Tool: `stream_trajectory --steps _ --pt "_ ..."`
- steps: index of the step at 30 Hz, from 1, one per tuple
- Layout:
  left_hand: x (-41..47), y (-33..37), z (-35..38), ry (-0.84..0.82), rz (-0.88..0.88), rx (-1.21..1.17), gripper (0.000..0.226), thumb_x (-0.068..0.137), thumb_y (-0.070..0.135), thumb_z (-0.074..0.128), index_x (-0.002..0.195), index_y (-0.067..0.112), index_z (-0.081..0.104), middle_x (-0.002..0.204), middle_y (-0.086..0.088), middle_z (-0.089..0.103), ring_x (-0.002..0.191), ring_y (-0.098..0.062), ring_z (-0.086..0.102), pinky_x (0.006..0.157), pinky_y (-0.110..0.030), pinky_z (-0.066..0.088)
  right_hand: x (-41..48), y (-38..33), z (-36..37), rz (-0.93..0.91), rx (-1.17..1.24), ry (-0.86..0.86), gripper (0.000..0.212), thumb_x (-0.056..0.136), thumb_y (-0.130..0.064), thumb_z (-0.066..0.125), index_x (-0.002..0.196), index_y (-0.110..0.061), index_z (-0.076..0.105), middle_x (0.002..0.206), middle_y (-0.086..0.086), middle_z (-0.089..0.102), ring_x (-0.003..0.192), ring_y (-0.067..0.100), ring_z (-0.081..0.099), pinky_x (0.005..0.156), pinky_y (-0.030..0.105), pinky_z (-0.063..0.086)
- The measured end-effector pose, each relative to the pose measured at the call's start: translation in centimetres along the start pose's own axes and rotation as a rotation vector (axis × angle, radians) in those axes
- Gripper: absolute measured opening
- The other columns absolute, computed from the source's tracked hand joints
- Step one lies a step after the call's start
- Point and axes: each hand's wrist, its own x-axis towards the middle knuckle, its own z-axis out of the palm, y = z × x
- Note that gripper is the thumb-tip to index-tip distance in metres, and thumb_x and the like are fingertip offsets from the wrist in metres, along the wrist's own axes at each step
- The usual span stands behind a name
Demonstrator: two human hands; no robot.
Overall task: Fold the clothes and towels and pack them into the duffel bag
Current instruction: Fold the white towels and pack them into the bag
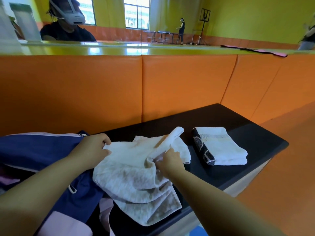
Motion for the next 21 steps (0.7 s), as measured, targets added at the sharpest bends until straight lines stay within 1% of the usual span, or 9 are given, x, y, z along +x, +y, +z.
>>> stream_trajectory --steps 3,6,7,10,12,13,15,17,21 --pt "-0.2 -0.1 -0.1 0.005 0.010 0.014 0.021 0.086 0.017 0.066 0.105 0.016 0.056 0.078 0.006 0.045 0.064 -0.008 0.045 0.053 -0.022 0.033 0.3 -0.1 0.1 0.102 0.113 -0.002 0.046 0.080 -0.026 0.071 0.113 -0.003 0.048 0.107 0.014 0.056 0.080 0.025 0.059 0.054 0.028 0.045" --pt "-0.4 0.1 -0.2 0.019 0.030 0.038 0.016 0.089 0.016 0.061 0.104 0.016 0.055 0.076 0.005 0.046 0.064 -0.015 0.049 0.053 -0.027 0.035 0.2 -0.1 -1.2 0.097 0.036 -0.051 0.024 0.084 -0.021 0.068 0.088 -0.004 0.052 0.076 0.005 0.054 0.061 0.014 0.049 0.045 0.021 0.037" --pt "-0.4 0.1 -0.2 0.026 0.034 0.038 0.015 0.090 0.015 0.060 0.103 0.015 0.054 0.077 0.004 0.045 0.065 -0.016 0.049 0.053 -0.028 0.035 0.1 0.0 -1.9 0.098 -0.001 -0.046 0.026 0.085 -0.022 0.067 0.076 -0.008 0.047 0.070 0.003 0.050 0.059 0.013 0.047 0.047 0.021 0.037" --pt "-0.4 0.3 -0.4 0.054 0.027 -0.003 0.012 0.092 0.013 0.056 0.104 0.012 0.055 0.084 0.001 0.046 0.069 -0.019 0.051 0.056 -0.029 0.036 -0.1 0.2 -3.9 0.088 -0.041 -0.048 0.035 0.085 -0.026 0.066 0.065 -0.011 0.041 0.076 0.007 0.058 0.076 0.022 0.063 0.069 0.032 0.054" --pt "-0.3 0.4 -0.7 0.084 0.007 -0.066 0.013 0.092 0.012 0.055 0.105 0.011 0.056 0.093 -0.004 0.051 0.077 -0.022 0.053 0.063 -0.032 0.040 -0.4 0.3 -5.6 0.098 0.089 -0.038 0.031 0.084 -0.024 0.068 0.066 -0.010 0.047 0.082 0.011 0.061 0.082 0.025 0.067 0.082 0.038 0.057" --pt "-0.3 0.5 -0.8 0.108 -0.006 -0.107 0.013 0.092 0.012 0.055 0.105 0.010 0.057 0.098 -0.007 0.053 0.082 -0.022 0.052 0.067 -0.033 0.040 -0.7 0.4 -6.7 0.109 0.178 -0.020 0.028 0.083 -0.023 0.069 0.069 -0.010 0.049 0.083 0.011 0.062 0.077 0.024 0.065 0.078 0.037 0.058" --pt "-0.3 0.8 -1.3 0.175 -0.021 -0.186 0.011 0.092 0.011 0.055 0.103 0.010 0.059 0.107 -0.012 0.058 0.090 -0.020 0.050 0.074 -0.034 0.039 -1.7 0.4 -8.9 0.107 0.324 0.028 0.025 0.085 -0.022 0.069 0.073 -0.010 0.050 0.078 0.009 0.061 0.066 0.021 0.061 0.057 0.027 0.057" --pt "-0.3 1.3 -1.9 0.234 -0.027 -0.241 0.012 0.092 0.013 0.056 0.102 0.009 0.060 0.112 -0.013 0.060 0.093 -0.019 0.048 0.076 -0.034 0.039 -2.5 0.5 -10.8 0.038 0.370 0.082 0.026 0.084 -0.025 0.069 0.074 -0.012 0.049 0.071 0.005 0.058 0.061 0.017 0.055 0.047 0.024 0.045" --pt "-0.6 2.9 -3.4 0.309 0.006 -0.320 0.013 0.092 0.013 0.055 0.103 0.007 0.060 0.114 -0.014 0.061 0.097 -0.023 0.051 0.078 -0.035 0.039 -4.2 -0.1 -13.4 -0.084 0.551 0.136 0.026 0.081 -0.018 0.069 0.070 -0.010 0.046 0.075 0.015 0.054 0.073 0.028 0.057 0.076 0.050 0.057"
